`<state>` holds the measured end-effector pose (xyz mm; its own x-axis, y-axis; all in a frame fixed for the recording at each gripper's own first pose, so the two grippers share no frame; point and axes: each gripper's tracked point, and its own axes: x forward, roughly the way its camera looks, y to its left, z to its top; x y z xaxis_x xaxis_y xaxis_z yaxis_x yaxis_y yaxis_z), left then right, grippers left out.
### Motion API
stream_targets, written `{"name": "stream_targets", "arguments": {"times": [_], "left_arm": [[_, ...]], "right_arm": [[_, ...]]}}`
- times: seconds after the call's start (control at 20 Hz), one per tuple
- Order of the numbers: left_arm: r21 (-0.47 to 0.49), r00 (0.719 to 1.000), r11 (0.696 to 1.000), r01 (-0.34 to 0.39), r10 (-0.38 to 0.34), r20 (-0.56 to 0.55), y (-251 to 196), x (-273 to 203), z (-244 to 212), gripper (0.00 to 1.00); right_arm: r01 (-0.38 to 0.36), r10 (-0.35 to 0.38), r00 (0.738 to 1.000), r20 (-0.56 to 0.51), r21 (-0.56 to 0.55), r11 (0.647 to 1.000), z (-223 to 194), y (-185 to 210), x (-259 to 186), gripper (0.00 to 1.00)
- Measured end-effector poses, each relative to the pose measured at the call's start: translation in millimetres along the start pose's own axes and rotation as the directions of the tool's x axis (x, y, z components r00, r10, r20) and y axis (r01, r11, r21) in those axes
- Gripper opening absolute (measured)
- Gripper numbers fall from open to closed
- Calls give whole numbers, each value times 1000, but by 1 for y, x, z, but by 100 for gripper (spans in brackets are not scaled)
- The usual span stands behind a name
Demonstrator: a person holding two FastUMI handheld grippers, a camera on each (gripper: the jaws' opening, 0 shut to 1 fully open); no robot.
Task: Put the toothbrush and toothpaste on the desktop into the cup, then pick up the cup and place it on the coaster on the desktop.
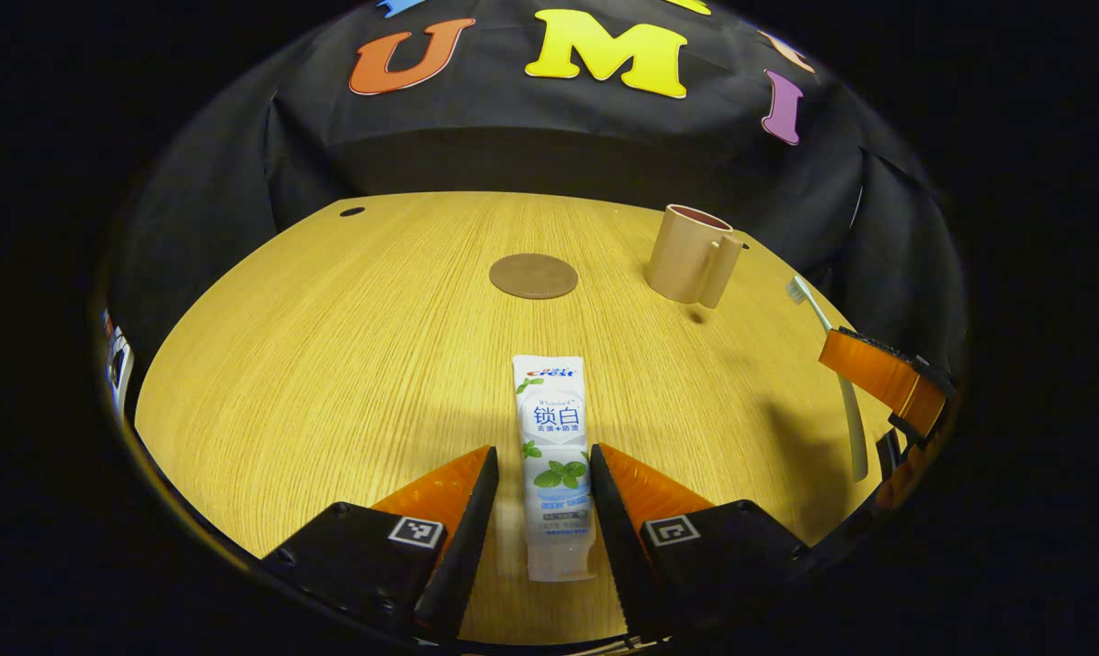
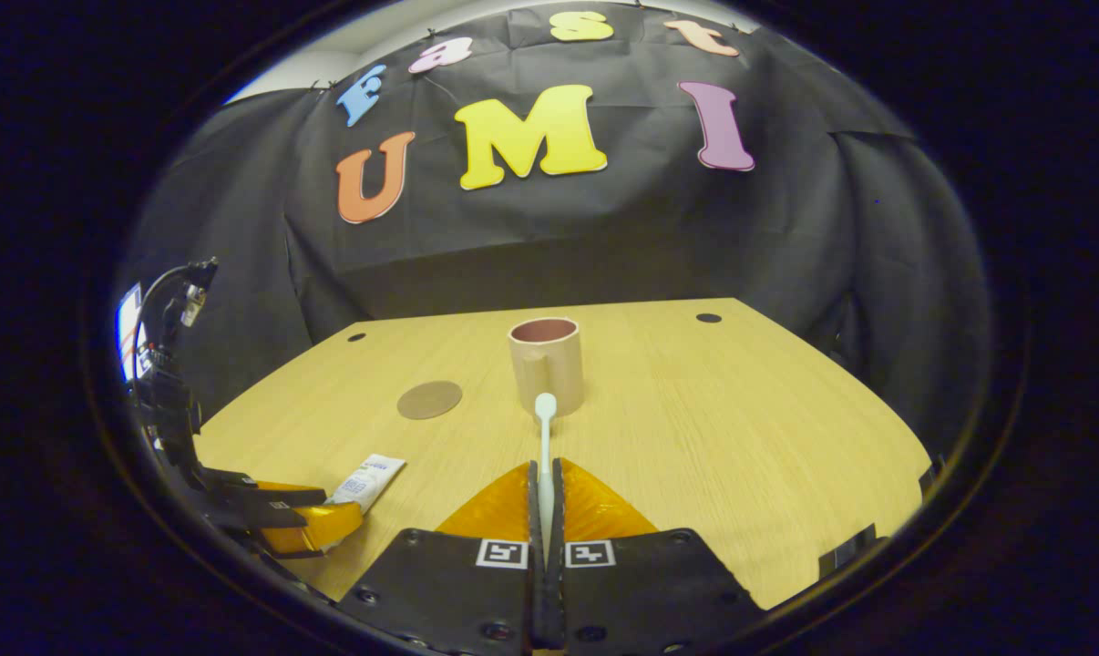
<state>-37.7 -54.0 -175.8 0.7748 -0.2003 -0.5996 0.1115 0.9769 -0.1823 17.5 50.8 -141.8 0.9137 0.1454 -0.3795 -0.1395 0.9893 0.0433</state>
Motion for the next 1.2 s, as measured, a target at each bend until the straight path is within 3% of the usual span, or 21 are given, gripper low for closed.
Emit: {"name": "stream_targets", "arguments": {"times": [0.05, 0.15, 0.25, 0.3, 0.4, 0.55, 0.75, 0.9, 1.15, 1.2], "left_arm": [[9, 1000, 1000, -2, 2, 0, 0, 2, 1, 67], [36, 1000, 999, -15, 16, -6, 3, 2, -1, 54], [38, 1000, 999, -9, 9, -2, 4, 1, 0, 48], [32, 1000, 999, 1, -1, 5, 4, 1, 0, 52], [6, 999, 999, 32, -32, 30, 3, 0, 3, 46], [-26, 987, 993, 113, -109, 118, -5, -5, 12, 45], [17, 969, 995, 99, -100, 224, -1, -17, 32, 45], [51, 953, 994, 92, -103, 286, -1, -28, 44, 45], [98, 917, 993, 72, -104, 384, 1, -48, 73, 47], [117, 902, 992, 56, -100, 419, 3, -56, 83, 40]], "right_arm": [[-9, 9, 1000, 5, -2, 1000, 3, 2, -2, 0], [-13, 13, 1000, 23, -9, 1000, 10, 2, -4, 0], [-11, 12, 999, 41, -18, 1000, 17, 1, -6, 0], [-13, 14, 999, 49, -19, 1000, 20, 1, -6, 0], [-17, 19, 998, 66, -21, 1000, 27, 2, -8, 1], [-14, 18, 995, 100, -34, 999, 42, 5, -9, 0], [-32, 41, 986, 160, -59, 998, 68, 15, -4, 0], [-29, 47, 974, 223, -84, 996, 98, 22, 17, 0], [-85, 99, 954, 283, -63, 994, 137, 29, 65, 0], [-88, 102, 951, 292, -59, 994, 144, 29, 73, 0]]}}
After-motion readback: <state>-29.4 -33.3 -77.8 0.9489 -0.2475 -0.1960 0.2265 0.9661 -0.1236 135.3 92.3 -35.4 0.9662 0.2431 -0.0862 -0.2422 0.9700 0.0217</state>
